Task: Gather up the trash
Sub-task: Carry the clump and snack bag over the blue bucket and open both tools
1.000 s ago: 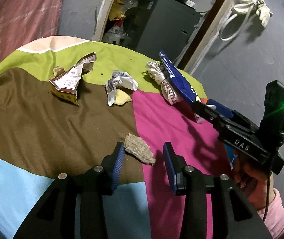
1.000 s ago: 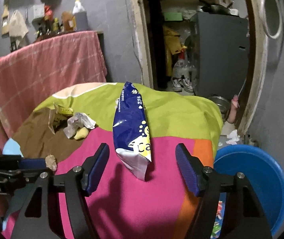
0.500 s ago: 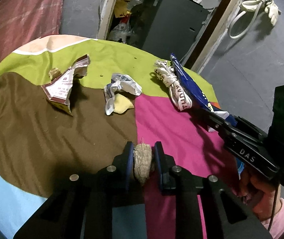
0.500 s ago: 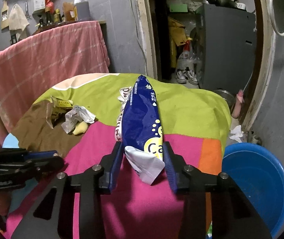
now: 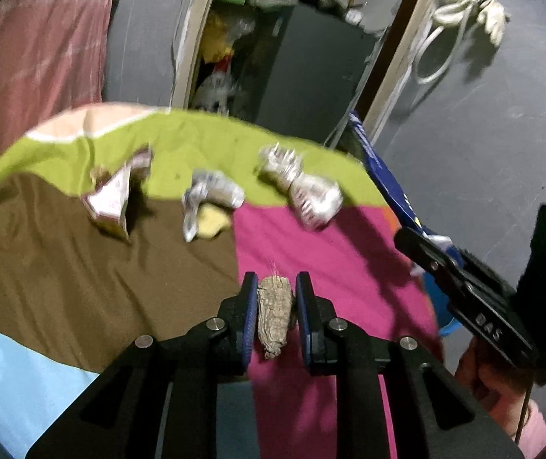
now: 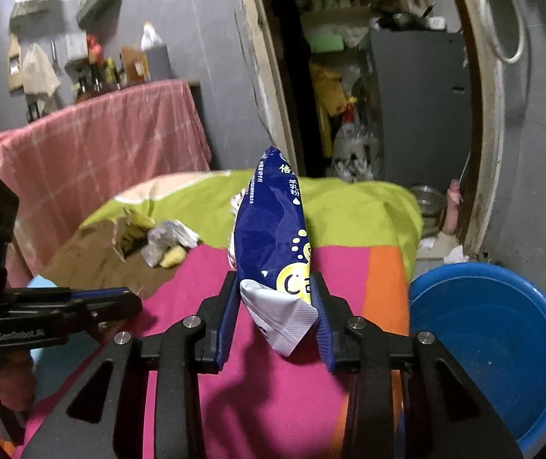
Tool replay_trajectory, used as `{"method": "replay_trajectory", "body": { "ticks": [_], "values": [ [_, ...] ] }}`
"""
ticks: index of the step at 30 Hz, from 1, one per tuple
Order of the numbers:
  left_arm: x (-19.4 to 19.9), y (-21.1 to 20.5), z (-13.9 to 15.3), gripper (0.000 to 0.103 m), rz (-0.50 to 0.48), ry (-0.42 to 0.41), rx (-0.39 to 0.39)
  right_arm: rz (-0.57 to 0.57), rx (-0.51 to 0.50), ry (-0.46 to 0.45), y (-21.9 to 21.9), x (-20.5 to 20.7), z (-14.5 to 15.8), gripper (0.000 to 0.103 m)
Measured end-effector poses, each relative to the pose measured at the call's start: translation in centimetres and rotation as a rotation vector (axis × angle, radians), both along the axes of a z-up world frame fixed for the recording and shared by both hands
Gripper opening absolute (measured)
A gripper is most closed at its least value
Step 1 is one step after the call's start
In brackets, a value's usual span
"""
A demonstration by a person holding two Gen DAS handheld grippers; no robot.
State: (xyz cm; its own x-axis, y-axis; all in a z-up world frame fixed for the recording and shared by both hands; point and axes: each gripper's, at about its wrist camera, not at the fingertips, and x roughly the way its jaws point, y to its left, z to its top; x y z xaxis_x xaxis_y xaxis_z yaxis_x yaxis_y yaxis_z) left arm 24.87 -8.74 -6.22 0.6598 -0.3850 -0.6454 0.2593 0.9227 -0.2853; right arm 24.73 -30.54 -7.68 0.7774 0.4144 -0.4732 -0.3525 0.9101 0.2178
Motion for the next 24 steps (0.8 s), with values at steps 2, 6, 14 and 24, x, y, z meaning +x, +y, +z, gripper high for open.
{"method": "replay_trajectory", "body": {
  "ticks": [2, 6, 14, 24],
  "values": [
    [-0.8, -0.3, 1.4, 0.016, 0.009, -0.072, -0.025, -0.025, 0.021, -0.067, -0.6, -1.5, 1.1, 0.033],
    [-2.1, -1.5, 4.2, 0.016, 0.014, -0.207, -0.060, -0.076, 0.016, -0.204, -1.7, -4.1, 4.1, 0.033],
    [-5.3, -5.8, 10.1, 0.016, -0.027, -0.508, -0.127, -0.218, -0.029, -0.462, -4.7, -9.3, 10.0, 0.033],
    [-7.0, -11.4, 13.9, 0.016, -0.098, -0.680, -0.183, -0.386, -0.118, -0.647, -8.5, -13.3, 13.8, 0.033]
  ]
}}
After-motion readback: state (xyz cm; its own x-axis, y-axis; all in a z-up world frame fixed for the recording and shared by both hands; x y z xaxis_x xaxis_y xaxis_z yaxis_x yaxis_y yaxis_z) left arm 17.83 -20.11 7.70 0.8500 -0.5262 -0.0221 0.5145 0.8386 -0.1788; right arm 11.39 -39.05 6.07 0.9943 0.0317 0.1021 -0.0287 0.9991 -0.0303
